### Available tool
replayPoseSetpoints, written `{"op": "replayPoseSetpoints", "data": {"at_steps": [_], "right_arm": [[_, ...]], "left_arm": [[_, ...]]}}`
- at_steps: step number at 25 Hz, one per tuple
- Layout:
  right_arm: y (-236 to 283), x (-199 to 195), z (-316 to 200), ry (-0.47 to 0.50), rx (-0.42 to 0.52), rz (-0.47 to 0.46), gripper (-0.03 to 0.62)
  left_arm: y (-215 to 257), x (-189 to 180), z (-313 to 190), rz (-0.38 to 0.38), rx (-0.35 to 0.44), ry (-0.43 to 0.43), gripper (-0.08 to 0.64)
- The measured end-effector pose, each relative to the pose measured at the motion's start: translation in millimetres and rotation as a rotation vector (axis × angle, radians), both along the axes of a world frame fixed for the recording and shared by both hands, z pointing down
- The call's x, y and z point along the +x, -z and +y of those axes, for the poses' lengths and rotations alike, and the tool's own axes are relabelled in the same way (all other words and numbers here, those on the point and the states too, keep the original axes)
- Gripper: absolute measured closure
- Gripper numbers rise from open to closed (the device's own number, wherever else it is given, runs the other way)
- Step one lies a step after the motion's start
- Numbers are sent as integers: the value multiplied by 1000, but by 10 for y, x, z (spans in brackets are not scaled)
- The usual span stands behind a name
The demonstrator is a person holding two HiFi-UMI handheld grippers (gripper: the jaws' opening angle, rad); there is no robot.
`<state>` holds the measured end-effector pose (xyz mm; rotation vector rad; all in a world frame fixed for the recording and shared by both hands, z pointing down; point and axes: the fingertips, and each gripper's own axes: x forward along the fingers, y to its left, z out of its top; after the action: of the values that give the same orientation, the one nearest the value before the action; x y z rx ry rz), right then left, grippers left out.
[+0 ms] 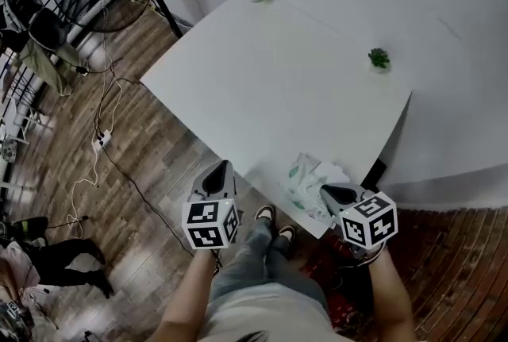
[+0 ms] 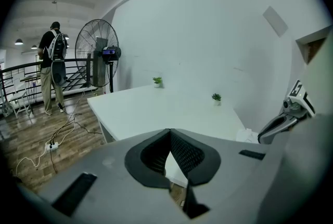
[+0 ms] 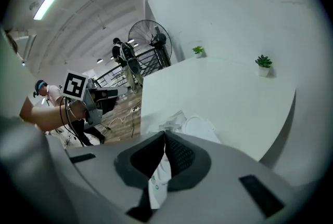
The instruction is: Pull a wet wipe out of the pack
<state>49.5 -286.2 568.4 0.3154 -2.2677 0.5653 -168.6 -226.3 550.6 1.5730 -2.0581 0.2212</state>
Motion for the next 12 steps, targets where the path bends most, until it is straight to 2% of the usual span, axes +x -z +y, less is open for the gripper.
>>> {"op": "replayPoseSetpoints", "data": {"at_steps": [12], "right_arm": [[205, 115, -95, -66, 34, -25, 587]], "left_arm": [[162, 63, -103, -7, 34, -28, 558]]}}
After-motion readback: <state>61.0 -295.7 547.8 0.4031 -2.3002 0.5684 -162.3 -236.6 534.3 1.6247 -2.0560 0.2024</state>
